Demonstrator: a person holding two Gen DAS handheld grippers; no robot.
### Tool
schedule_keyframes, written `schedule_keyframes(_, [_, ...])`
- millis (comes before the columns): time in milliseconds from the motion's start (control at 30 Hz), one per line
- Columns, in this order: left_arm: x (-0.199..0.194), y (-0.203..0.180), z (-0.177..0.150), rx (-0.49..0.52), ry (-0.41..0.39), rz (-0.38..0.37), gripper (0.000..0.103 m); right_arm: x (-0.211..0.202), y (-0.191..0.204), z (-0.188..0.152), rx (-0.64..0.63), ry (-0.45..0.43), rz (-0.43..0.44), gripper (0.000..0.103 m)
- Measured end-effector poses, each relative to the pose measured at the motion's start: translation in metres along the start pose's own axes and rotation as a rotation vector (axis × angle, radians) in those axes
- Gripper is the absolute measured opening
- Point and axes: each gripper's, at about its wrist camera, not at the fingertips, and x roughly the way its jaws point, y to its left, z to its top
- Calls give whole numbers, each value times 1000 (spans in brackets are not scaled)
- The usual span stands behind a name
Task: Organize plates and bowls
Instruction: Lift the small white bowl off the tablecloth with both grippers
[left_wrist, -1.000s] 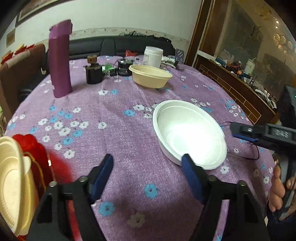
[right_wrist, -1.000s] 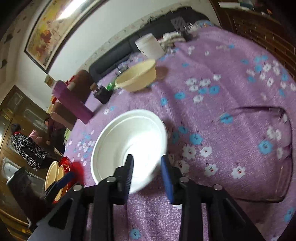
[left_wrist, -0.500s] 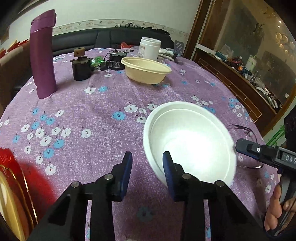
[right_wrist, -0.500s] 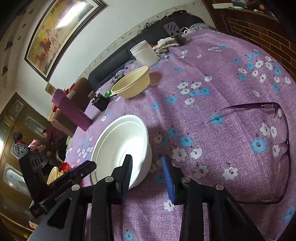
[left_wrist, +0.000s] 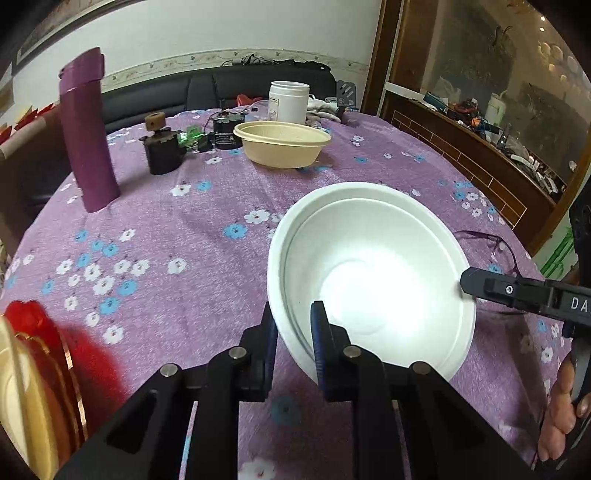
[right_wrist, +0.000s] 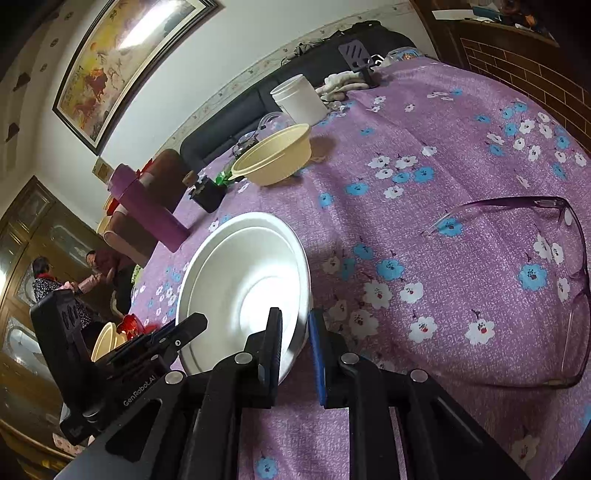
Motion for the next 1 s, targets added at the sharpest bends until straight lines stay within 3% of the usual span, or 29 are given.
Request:
schedule_keyframes(233, [-17, 15, -16, -26, 19, 8, 17, 1, 17, -13, -34, 44, 23, 16])
schedule_keyframes(400, [-12, 23, -17, -48, 28, 7, 17, 14, 25, -17, -77, 51, -7, 17])
schedule_keyframes(767, [-9, 23, -17, -37, 4, 38, 18, 7, 27, -18, -130, 20, -57, 18])
schedule_keyframes(1000, [-17, 10, -19, 23, -51, 106, 18, 13, 35, -25, -165, 13, -79, 15])
